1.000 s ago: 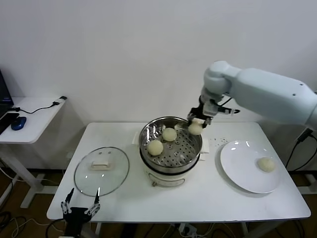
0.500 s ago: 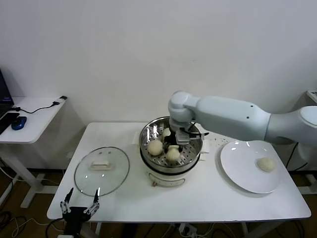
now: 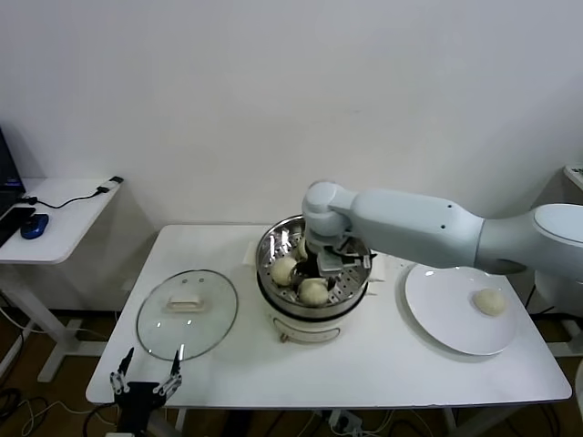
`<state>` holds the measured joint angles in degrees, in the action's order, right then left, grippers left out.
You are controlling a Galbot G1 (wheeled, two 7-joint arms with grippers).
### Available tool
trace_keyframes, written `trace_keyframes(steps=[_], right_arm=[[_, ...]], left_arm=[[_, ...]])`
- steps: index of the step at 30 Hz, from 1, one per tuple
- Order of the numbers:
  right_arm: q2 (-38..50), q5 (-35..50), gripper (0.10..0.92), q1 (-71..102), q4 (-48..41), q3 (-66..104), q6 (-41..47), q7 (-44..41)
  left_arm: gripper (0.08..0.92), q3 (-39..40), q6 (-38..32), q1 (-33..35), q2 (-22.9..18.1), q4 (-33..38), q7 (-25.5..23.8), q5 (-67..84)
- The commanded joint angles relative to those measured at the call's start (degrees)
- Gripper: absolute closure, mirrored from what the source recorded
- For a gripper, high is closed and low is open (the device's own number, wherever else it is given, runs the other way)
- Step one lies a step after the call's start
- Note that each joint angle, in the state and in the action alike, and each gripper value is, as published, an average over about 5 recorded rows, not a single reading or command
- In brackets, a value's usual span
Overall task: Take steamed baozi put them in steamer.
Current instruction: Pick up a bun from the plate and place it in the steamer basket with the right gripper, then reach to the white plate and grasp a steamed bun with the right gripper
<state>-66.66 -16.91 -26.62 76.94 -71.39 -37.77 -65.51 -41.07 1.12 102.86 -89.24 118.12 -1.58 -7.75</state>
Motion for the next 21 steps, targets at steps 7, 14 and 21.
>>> trace_keyframes(steps=[7, 14, 21], right_arm=[[7.25, 10.70, 0.203, -9.05, -3.62, -0.51, 5.14, 0.35], [16.08, 33.06, 0.203, -19.44, -11.68, -14.68, 27.55, 5.13], [29.40, 38.82, 0.203, -13.40, -13.46, -12.92, 41.73, 3.81]], left_arm=[[0.177, 0.32, -0.24, 0.48, 0.06, 0.50, 0.00, -0.31], [0.177, 0.77, -0.28, 0.91, 0.13, 1.40, -0.05, -0.67], [0.177, 0.99, -0.35, 1.16, 0.12, 1.49, -0.06, -0.95]])
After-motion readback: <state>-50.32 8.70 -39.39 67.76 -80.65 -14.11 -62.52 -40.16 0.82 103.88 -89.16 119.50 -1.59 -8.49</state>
